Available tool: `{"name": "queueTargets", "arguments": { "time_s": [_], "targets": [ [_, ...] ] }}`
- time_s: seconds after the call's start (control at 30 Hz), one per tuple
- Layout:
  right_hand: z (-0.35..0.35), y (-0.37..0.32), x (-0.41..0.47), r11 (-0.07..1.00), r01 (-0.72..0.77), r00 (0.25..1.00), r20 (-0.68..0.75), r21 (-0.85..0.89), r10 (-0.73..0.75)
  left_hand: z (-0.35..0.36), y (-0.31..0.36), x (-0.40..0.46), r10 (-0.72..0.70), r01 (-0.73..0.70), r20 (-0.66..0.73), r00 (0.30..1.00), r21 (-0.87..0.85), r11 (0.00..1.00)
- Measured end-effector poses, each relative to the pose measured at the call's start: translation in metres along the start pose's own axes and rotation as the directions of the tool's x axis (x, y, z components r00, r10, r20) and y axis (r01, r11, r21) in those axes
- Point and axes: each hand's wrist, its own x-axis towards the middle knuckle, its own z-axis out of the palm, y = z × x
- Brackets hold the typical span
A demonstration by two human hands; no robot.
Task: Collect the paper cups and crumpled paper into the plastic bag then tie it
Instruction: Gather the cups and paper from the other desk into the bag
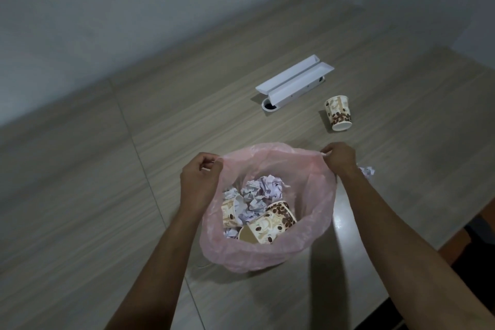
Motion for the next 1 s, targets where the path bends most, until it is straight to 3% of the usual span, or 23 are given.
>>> {"name": "queueTargets", "arguments": {
  "time_s": [0.1,0.2,0.33,0.4,0.57,0.67,0.73,0.8,0.87,0.93,1.0],
  "targets": [
    [-0.013,-0.005,-0.011,0.982,-0.017,0.991,-0.131,0.186,0.042,-0.005,-0.001,0.0,0.0,0.0,0.002,1.0,0.004,1.0],
    [-0.03,-0.018,-0.031,0.935,0.135,0.955,-0.294,0.327,-0.035,-0.009,-0.002,0.0,-0.011,0.011,-0.005,1.0,0.024,1.0],
    [-0.049,-0.054,-0.076,0.852,0.31,0.924,-0.343,0.422,-0.167,-0.011,-0.003,0.0,-0.027,0.028,-0.031,0.999,0.03,0.999],
    [-0.05,-0.069,-0.097,0.824,0.33,0.936,-0.276,0.461,-0.22,-0.011,-0.003,0.0,-0.034,0.036,-0.033,0.999,0.036,0.999],
    [-0.03,-0.088,-0.134,0.858,0.213,0.967,0.023,0.468,-0.252,-0.009,-0.002,-0.003,-0.034,0.035,-0.019,0.999,0.027,0.999],
    [-0.021,-0.085,-0.143,0.891,0.275,0.876,0.288,0.362,-0.387,-0.006,-0.001,-0.005,-0.033,0.034,-0.008,0.999,0.029,0.999],
    [-0.021,-0.078,-0.143,0.889,0.302,0.84,0.344,0.345,-0.419,-0.005,0.0,-0.006,-0.03,0.03,-0.008,1.0,0.031,0.999],
    [-0.025,-0.069,-0.136,0.876,0.255,0.896,0.24,0.41,-0.373,-0.004,0.001,-0.007,-0.029,0.029,-0.009,1.0,0.027,0.999],
    [-0.029,-0.054,-0.121,0.867,0.269,0.954,0.005,0.419,-0.299,-0.003,0.0,-0.007,-0.031,0.032,-0.014,0.999,0.026,0.999],
    [-0.028,-0.031,-0.1,0.912,0.275,0.95,-0.23,0.304,-0.21,-0.003,-0.001,-0.007,-0.033,0.033,-0.019,0.999,0.019,0.999],
    [-0.022,-0.003,-0.078,0.98,0.121,0.951,-0.302,0.159,-0.069,-0.002,-0.003,-0.007,-0.039,0.039,-0.018,0.999,0.014,0.999]
  ]
}}
